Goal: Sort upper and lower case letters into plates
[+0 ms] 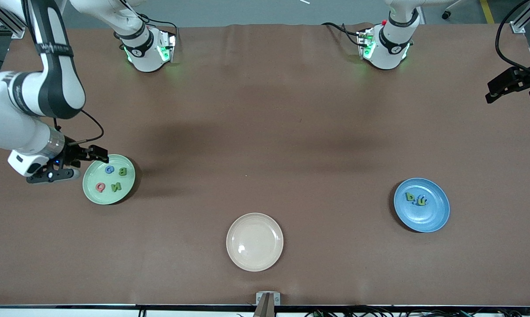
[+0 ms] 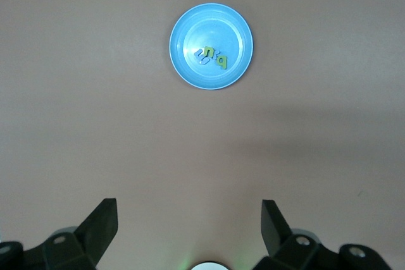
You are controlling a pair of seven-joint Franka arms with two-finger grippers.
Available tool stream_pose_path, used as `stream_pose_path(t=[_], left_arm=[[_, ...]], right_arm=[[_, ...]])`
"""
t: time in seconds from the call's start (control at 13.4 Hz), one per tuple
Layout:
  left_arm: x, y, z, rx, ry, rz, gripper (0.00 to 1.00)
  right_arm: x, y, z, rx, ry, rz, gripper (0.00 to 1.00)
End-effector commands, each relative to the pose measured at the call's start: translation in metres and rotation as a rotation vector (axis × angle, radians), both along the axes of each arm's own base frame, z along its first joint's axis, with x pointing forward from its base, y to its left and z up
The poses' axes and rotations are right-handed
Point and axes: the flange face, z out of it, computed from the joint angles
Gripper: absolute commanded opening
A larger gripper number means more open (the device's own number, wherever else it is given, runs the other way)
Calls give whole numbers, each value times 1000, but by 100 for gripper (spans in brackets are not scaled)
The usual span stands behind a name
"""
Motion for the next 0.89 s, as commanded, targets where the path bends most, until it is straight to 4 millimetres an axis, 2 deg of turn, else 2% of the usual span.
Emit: stream_pose_path(t=[0.0, 0.15, 0.22, 0.45, 0.82], left_arm=[[-1, 1, 1, -3, -12, -14, 100], [0, 0, 1, -3, -18, -16, 100], [0, -1, 2, -3, -21, -18, 100], [0, -3, 3, -11, -27, -22, 100], [4, -18, -2, -12, -30, -50, 100]], right_arm=[[1, 12, 67, -34, 30, -88, 100], [1, 13, 125, -44, 40, -83, 100], [-5, 11, 153, -49, 36, -81, 100], [-38, 3, 208, -24, -18, -80, 100], [-44, -4, 223, -18, -39, -92, 100]])
